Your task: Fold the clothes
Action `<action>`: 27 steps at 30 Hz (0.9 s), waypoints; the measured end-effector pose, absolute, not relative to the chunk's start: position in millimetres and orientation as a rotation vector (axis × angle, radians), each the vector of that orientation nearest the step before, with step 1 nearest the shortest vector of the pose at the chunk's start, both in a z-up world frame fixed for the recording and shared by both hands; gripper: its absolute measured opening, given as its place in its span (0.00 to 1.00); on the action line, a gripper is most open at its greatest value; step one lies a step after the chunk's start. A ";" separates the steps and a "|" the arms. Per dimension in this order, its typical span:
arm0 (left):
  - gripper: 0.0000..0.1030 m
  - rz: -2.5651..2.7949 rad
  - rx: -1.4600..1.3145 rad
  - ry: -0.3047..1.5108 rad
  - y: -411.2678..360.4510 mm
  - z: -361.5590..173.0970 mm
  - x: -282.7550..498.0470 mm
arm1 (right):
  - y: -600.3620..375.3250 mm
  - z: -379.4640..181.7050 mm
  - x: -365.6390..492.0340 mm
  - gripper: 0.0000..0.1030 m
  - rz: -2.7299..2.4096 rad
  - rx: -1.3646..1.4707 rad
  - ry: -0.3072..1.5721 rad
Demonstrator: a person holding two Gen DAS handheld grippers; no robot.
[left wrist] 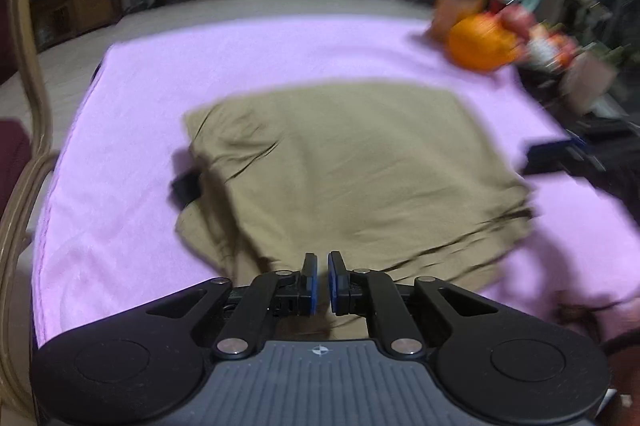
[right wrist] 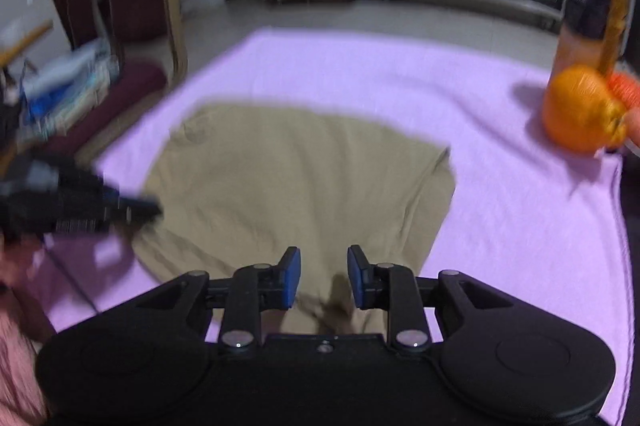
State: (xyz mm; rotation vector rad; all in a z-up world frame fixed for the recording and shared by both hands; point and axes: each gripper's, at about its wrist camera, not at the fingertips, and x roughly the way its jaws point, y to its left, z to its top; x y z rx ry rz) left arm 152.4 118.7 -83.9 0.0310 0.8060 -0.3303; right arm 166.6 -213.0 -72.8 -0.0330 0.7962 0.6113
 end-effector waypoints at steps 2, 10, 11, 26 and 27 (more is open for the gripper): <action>0.12 -0.356 0.027 0.719 119.3 -65.6 146.2 | -214.8 -64.1 174.6 0.36 0.591 0.057 0.742; 0.07 -0.187 -0.069 0.694 130.3 -65.4 236.9 | -200.1 -82.9 229.4 0.18 0.479 0.342 0.732; 0.07 -0.159 -0.073 0.691 130.4 -68.8 248.5 | -196.3 -91.7 238.7 0.16 0.469 0.373 0.757; 0.09 0.023 -0.025 0.732 126.6 -127.5 278.1 | -196.4 -180.7 303.4 0.00 0.388 0.625 0.823; 0.10 0.042 -0.049 0.734 134.0 -126.0 276.4 | -207.8 -179.2 301.4 0.00 0.325 0.621 0.810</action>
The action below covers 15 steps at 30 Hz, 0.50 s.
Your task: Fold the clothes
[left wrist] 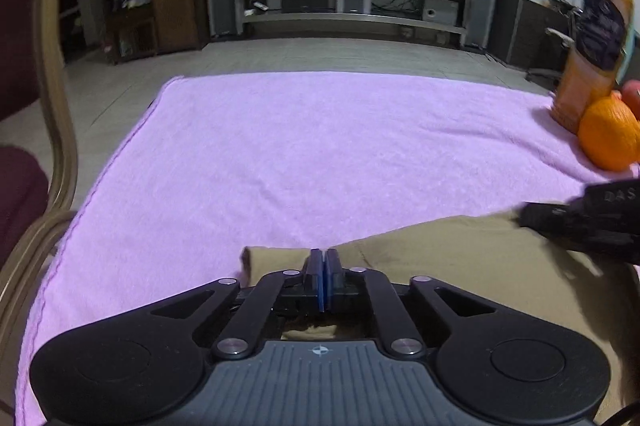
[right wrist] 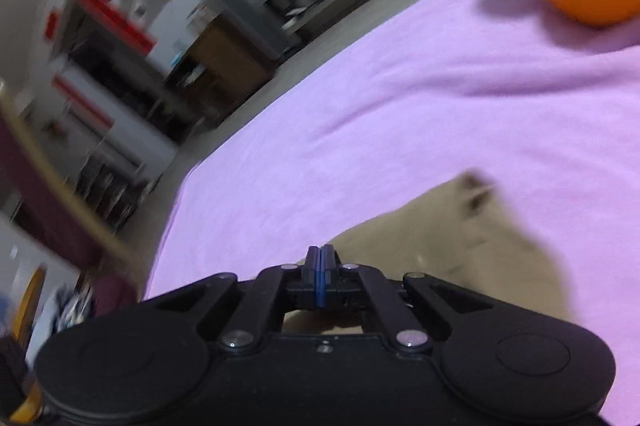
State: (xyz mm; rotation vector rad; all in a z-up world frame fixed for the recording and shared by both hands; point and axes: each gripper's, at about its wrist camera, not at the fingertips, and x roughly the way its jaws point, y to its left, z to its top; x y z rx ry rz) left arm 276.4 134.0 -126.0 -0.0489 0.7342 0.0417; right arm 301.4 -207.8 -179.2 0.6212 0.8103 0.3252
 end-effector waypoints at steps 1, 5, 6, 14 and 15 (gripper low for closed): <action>0.10 0.060 -0.073 0.736 141.5 -124.5 274.7 | -220.2 -178.5 299.4 0.00 0.285 0.617 0.799; 0.09 0.230 -0.109 0.804 169.3 -118.9 263.6 | -258.0 -166.0 283.7 0.08 0.066 0.582 0.795; 0.06 0.270 -0.149 0.844 180.4 -118.3 260.3 | -264.5 -160.9 278.2 0.08 0.006 0.549 0.801; 0.12 0.139 -0.138 0.781 177.8 -43.8 190.9 | -279.9 -73.4 204.5 0.14 0.157 0.647 0.749; 0.14 0.100 -0.128 0.767 172.2 -35.1 178.8 | -277.4 -62.5 192.3 0.17 0.194 0.643 0.736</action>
